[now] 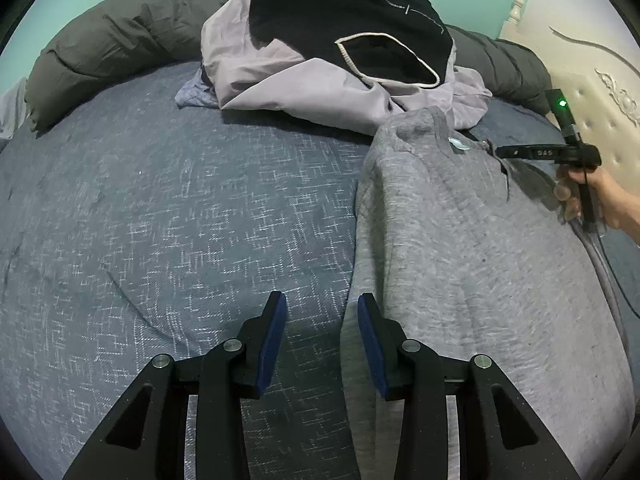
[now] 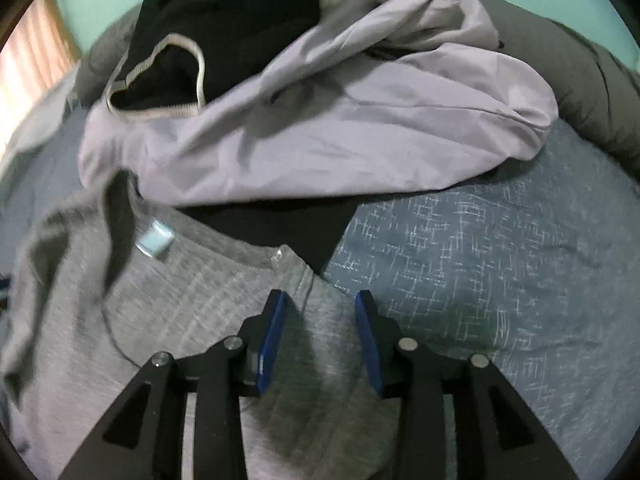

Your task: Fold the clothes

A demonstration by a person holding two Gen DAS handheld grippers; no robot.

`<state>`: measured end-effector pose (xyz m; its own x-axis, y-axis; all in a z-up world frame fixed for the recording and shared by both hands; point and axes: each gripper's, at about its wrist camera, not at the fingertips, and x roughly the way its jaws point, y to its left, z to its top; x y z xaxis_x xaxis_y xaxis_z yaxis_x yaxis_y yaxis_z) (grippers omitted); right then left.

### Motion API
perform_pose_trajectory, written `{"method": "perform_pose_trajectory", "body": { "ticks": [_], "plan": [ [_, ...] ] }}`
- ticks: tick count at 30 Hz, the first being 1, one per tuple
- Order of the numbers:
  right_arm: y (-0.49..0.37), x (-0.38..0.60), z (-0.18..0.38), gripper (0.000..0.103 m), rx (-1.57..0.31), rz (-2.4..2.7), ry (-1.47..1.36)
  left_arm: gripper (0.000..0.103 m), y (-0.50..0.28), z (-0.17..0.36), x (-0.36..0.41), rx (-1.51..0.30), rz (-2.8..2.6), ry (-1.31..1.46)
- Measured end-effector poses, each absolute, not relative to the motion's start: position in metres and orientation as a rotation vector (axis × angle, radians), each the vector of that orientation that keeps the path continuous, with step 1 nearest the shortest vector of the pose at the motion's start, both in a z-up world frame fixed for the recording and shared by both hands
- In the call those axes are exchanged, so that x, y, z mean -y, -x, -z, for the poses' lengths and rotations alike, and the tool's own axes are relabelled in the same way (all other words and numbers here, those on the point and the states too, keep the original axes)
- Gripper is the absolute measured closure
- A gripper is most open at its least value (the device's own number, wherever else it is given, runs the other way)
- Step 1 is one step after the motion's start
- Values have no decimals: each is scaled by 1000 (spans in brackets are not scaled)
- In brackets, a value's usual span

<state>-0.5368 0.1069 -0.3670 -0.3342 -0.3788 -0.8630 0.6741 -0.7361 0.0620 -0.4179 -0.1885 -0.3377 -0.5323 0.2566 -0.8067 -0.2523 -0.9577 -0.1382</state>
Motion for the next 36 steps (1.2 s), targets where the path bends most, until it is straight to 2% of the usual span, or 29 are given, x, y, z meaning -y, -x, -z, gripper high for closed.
{"method": "perform_pose_trajectory", "body": {
  "ticks": [2,3,4,6,13,20,28,32,36],
  "plan": [
    [539,-102,370,67,-411,2096,-1249,62,418,338,188,7,-2518,1326],
    [539,-101,371,71,-413,2097,-1246,62,418,338,187,7,-2516,1325],
    [537,-98,370,85,-419,2091,-1229,62,418,338,187,5,-2516,1324],
    [534,-92,368,94,-456,2086,-1197,62,418,340,188,4,-2517,1324],
    [527,-85,350,98,-482,2161,-1069,62,415,341,194,42,-2521,1321],
    [537,-60,328,98,-566,2275,-992,62,410,335,203,74,-2537,1304],
    [554,-40,338,96,-639,2292,-1129,62,393,332,208,91,-2525,1338],
    [549,-57,322,85,-611,2331,-1127,62,375,324,215,104,-2520,1359],
    [526,-102,274,72,-382,2365,-1122,57,349,315,224,139,-2519,1386]
  ]
}}
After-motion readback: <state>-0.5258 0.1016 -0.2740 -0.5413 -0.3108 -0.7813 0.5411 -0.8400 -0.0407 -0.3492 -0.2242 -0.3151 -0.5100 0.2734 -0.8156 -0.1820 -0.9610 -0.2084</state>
